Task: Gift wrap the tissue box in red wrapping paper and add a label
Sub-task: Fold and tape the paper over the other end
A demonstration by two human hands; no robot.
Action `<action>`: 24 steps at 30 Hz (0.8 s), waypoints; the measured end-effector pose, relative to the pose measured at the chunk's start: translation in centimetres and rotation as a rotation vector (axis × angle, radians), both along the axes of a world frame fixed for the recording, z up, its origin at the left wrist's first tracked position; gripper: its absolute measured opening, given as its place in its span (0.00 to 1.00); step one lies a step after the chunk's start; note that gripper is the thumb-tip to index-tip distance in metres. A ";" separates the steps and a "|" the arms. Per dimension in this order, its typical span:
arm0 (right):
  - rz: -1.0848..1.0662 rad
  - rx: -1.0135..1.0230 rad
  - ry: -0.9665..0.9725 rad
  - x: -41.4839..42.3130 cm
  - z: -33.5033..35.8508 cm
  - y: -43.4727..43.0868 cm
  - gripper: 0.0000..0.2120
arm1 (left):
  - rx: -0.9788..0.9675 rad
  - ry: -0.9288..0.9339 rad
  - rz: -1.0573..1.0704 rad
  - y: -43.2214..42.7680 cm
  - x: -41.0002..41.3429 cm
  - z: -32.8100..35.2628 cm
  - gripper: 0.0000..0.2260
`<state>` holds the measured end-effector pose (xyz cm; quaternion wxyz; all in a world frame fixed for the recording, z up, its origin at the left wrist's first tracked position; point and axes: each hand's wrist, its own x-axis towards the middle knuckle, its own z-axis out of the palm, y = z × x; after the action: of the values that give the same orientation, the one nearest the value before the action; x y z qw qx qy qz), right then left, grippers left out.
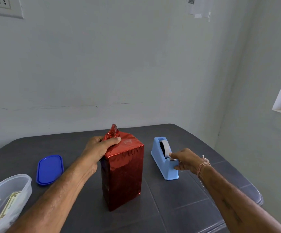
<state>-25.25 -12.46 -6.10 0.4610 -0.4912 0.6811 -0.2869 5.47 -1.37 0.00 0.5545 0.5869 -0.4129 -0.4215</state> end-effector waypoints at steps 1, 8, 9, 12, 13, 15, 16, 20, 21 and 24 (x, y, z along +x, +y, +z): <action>-0.003 0.014 -0.021 0.0 0.1 0.0 0.24 | -0.001 0.000 -0.002 0.0 0.0 0.0 0.15; -0.039 0.062 -0.149 -0.1 1.2 0.9 0.15 | -0.007 0.003 -0.006 0.1 -0.1 0.2 0.12; -0.045 0.066 -0.165 -0.2 1.3 0.9 0.14 | -0.008 0.003 -0.005 0.2 -0.2 0.3 0.12; -0.061 0.062 -0.213 -0.3 1.2 1.0 0.19 | -0.006 0.008 0.000 0.3 -0.2 0.3 0.11; -0.063 0.056 -0.235 -0.3 1.1 1.1 0.20 | -0.006 0.009 0.000 0.3 -0.2 0.3 0.11; -0.080 0.043 -0.297 -0.3 0.9 1.5 0.21 | -0.006 0.010 0.000 0.3 -0.2 0.3 0.12; -0.091 0.036 -0.330 -0.3 0.8 1.7 0.21 | -0.004 0.012 -0.002 0.4 -0.2 0.3 0.12; -0.128 -0.012 -0.407 -0.2 -0.1 2.6 0.19 | 0.000 0.023 -0.003 0.4 -0.3 0.4 0.13; -0.133 -0.025 -0.418 -0.1 -0.3 2.8 0.18 | 0.003 0.026 -0.003 0.4 -0.3 0.4 0.12; -0.139 -0.049 -0.447 -0.1 -1.1 3.3 0.14 | 0.008 0.030 -0.005 0.5 -0.3 0.4 0.12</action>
<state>-25.39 -9.21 -7.16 0.5674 -0.3786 0.5871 -0.4358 5.16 -0.89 0.40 0.5573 0.5817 -0.4041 -0.4332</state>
